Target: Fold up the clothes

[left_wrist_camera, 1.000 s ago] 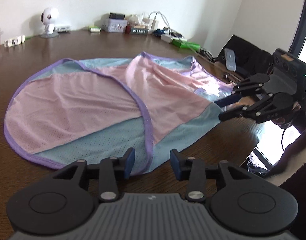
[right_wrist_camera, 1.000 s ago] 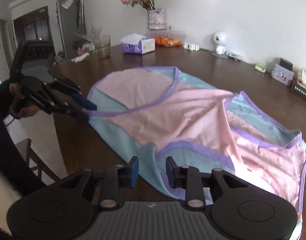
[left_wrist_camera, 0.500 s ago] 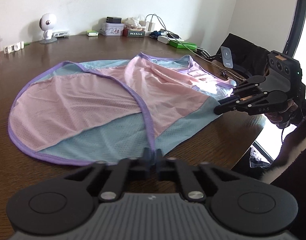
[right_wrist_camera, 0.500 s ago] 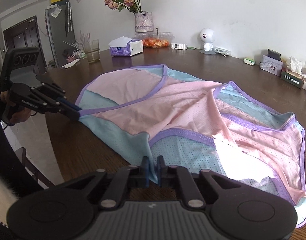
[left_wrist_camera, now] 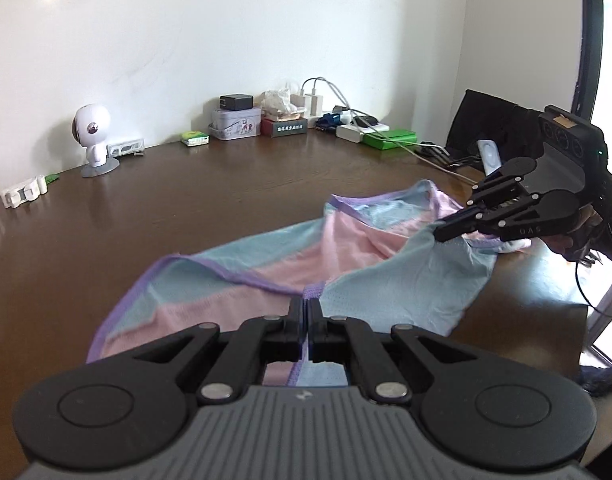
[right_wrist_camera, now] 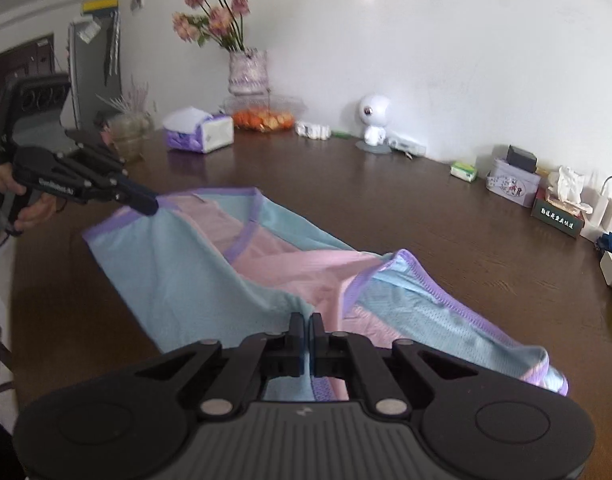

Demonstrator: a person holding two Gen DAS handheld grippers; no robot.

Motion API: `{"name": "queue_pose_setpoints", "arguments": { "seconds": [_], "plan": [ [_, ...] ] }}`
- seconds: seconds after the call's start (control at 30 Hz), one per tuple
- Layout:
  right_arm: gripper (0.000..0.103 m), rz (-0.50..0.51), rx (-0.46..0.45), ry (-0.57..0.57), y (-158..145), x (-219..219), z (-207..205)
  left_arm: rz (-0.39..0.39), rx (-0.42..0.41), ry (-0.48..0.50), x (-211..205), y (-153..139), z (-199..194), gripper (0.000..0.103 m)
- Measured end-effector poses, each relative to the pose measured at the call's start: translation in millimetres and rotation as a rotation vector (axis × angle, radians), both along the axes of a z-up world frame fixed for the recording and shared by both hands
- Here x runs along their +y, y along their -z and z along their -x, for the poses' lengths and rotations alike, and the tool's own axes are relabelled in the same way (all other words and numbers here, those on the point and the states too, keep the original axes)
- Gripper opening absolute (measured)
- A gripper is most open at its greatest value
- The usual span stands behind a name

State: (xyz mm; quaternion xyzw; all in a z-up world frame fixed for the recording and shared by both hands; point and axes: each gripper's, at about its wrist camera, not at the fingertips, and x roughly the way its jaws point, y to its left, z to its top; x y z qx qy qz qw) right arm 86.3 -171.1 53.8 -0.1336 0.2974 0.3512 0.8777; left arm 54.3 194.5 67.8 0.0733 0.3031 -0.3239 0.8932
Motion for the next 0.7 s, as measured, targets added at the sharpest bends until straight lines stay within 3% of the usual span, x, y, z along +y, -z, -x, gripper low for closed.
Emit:
{"name": "queue_pose_setpoints", "arguments": {
  "seconds": [0.1, 0.17, 0.23, 0.3, 0.47, 0.5, 0.53, 0.6, 0.7],
  "plan": [
    [0.01, 0.039, 0.013, 0.043, 3.4, 1.8, -13.9, -0.002, 0.053, -0.046, 6.9, 13.7, -14.0, 0.004],
    [0.018, 0.026, -0.007, 0.052, -8.4, -17.4, -5.7, 0.019, 0.067, -0.063, 23.4, 16.7, -2.4, 0.006],
    [0.05, 0.002, -0.037, 0.023, -23.5, -49.6, 15.3, 0.047, 0.078, -0.113, 43.4, 16.8, 16.8, 0.021],
    [0.06, 0.006, -0.028, -0.008, -28.8, -82.2, 37.8, 0.041, 0.066, -0.169, 54.3, 18.4, 36.3, 0.034],
    [0.054, 0.067, 0.075, 0.068, -4.0, -121.6, 61.4, 0.005, 0.112, -0.235, 64.0, 28.3, 48.4, 0.034],
    [0.049, 0.078, 0.077, 0.078, 1.8, -123.1, 61.5, 0.002, 0.122, -0.231, 63.2, 30.0, 47.9, 0.033],
    [0.03, 0.086, 0.084, 0.085, 7.1, -124.1, 60.7, -0.006, 0.13, -0.225, 62.3, 31.8, 48.0, 0.032],
    [0.003, 0.096, 0.112, 0.087, 14.1, -124.3, 55.9, -0.032, 0.111, -0.228, 61.4, 34.1, 50.5, 0.026],
    [0.002, 0.04, 0.124, 0.076, 2.5, -128.9, 45.7, -0.046, 0.092, -0.247, 62.9, 35.4, 52.3, 0.016]
  ]
}}
